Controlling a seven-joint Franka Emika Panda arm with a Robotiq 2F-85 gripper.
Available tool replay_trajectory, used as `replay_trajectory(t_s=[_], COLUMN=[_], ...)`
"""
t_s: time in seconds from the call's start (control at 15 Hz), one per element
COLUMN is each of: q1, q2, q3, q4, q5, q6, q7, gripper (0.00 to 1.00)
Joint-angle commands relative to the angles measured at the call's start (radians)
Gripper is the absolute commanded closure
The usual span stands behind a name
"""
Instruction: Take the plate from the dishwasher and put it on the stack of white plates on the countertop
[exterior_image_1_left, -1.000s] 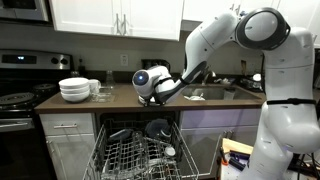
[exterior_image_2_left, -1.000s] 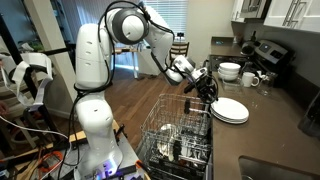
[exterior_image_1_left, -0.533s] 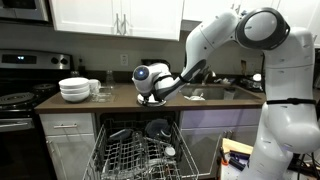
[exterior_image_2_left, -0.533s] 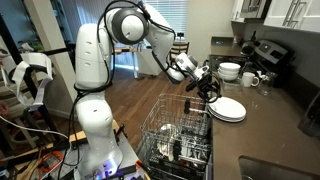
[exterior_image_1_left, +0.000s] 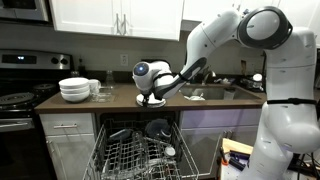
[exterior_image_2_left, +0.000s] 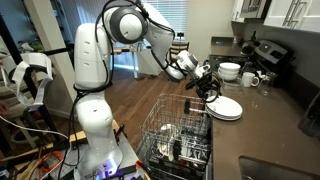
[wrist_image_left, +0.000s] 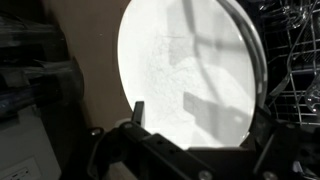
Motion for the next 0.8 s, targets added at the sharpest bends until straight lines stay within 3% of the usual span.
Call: replay_trajectory(t_s=[0.0,0.33,0.73], q1=[0.002,0.029,0.022], q2=[-0.002,0.023,0.018], q3=[-0.01,-0.016,0.001], q4=[-0.003,0.009,0.003], q5=[-0.008,-0.138,-0.114], q6=[-0.024,-0.165,-0.169], q7=[-0.022,0.051,0.023], gripper=[0.0,0.0,0.0])
